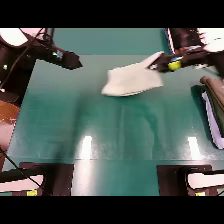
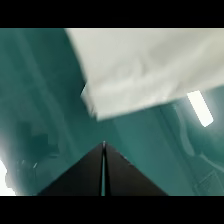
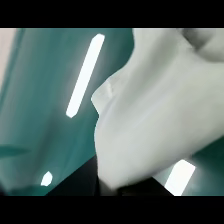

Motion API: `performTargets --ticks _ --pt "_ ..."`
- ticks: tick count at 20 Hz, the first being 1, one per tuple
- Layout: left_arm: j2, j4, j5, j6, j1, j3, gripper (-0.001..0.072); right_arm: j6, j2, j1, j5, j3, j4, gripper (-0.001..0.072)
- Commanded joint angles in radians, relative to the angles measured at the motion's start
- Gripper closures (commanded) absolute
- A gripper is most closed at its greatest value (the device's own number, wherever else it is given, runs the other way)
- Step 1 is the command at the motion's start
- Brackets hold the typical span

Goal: Fold the shirts.

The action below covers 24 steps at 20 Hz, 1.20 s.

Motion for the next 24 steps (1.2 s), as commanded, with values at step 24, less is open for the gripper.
performTargets --ticks 24 --pt "-0.002 -0.003 0.12 -0.01 -0.171 0.0 0.0682 -0.389 -0.039 -0.698 -0.211 0.385 0.051 0.0694"
